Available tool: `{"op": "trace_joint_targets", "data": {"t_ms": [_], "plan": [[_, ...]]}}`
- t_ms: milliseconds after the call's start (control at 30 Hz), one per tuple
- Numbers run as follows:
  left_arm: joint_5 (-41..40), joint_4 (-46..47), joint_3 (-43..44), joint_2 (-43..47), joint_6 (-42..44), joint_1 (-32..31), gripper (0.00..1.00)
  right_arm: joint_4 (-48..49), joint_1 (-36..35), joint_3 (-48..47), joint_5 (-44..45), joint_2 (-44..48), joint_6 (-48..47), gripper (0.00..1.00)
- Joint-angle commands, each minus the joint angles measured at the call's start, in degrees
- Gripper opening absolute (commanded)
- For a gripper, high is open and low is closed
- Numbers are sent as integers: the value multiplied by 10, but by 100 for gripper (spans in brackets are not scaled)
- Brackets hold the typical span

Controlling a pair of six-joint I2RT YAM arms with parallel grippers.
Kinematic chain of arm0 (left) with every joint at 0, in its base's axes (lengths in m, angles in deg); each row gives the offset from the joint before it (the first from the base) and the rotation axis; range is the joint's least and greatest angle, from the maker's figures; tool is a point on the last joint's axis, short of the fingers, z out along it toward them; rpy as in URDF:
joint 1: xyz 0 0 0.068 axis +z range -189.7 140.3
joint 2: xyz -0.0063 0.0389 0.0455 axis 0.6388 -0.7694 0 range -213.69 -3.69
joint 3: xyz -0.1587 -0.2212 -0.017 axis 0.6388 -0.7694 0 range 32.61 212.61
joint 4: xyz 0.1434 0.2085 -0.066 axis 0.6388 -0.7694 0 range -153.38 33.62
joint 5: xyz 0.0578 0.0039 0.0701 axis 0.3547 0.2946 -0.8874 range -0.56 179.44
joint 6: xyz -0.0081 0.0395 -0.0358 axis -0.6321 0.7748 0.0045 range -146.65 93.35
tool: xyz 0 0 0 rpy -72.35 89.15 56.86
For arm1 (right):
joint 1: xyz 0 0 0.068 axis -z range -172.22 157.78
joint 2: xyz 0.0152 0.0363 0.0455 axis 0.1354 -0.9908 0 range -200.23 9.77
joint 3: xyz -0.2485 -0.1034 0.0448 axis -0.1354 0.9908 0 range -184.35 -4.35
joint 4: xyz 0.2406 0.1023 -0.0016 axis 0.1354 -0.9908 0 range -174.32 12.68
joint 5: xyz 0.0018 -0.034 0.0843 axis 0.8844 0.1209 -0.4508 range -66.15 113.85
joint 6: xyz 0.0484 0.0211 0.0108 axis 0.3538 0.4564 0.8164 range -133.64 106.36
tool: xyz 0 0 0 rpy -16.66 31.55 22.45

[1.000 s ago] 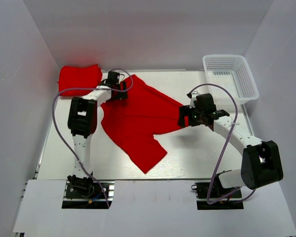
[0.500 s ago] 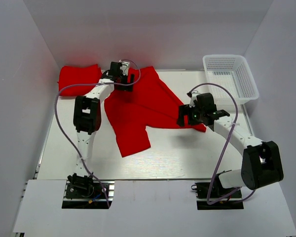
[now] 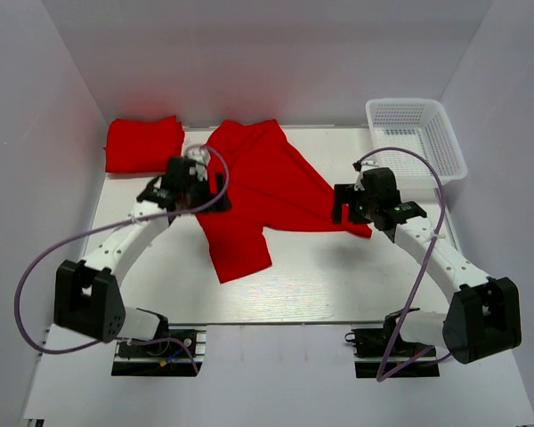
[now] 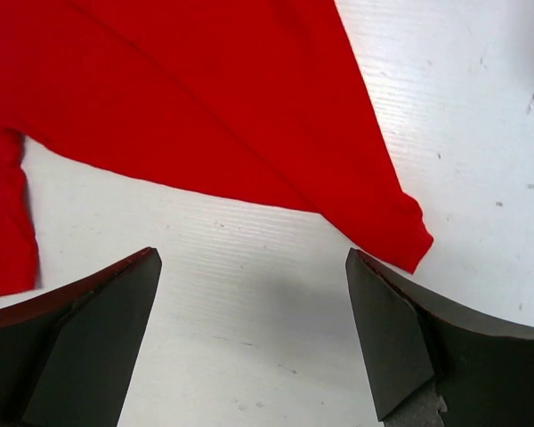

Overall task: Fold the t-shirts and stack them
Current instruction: Flatten the tshirt out

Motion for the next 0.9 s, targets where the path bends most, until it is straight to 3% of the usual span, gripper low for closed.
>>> {"op": "trace_joint_targets", "data": {"t_ms": [0,100,233,667,833,867], "plan": [[52,-34,-116,55,-83,-37,100,-21,3,0,33,7,43,90],[33,-56,-205,124,-116,-64,100,-26,7,9,43,9,61,90],[20,-79,-231,140,-116,-94,100,-19,11,19,54,24,62,90],[-66,-50,-237,38,-167,-177,90,-26,23,62,77,53,81,90],[-72,-5,-251,-5,-173,-188,73,-30,30,65,91,48,84,90],[-78,0,-251,-14,-178,-188,60,-31,31,65,89,46,82,90]]}}
